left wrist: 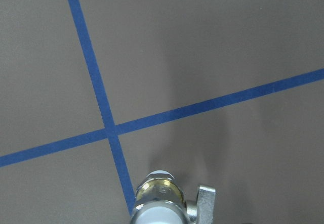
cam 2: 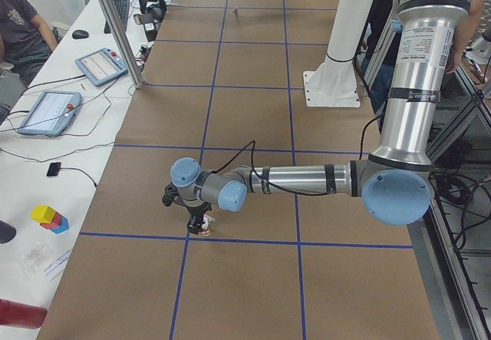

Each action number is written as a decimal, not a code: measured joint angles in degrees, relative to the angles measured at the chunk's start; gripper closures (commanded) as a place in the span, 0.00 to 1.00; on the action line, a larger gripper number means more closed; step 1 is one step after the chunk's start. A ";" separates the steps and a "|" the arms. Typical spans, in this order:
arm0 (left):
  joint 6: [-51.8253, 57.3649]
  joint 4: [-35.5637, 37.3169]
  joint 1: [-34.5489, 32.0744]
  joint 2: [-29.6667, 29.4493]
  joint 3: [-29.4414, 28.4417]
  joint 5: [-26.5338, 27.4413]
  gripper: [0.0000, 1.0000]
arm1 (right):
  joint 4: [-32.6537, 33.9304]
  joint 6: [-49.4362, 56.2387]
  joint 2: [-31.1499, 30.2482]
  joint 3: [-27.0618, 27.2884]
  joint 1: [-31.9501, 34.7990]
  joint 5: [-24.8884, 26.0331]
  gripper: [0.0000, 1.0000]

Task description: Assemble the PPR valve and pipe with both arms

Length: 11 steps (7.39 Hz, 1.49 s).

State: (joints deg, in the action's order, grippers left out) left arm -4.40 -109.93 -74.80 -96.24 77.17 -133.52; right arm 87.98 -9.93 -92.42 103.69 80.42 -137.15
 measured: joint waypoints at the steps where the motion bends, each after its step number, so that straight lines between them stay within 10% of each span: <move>1: 0.06 0.04 0.00 -0.01 -0.13 -0.02 0.26 | 0.00 -0.05 0.07 0.01 0.00 -0.03 0.01; 11: 0.27 0.07 -0.04 -0.35 -0.22 0.03 0.34 | -0.03 -0.09 0.14 0.11 0.00 -0.75 0.01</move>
State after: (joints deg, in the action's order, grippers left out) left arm -4.13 -109.86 -74.84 -96.59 76.95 -133.49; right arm 87.95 -10.02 -92.28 103.80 80.42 -137.90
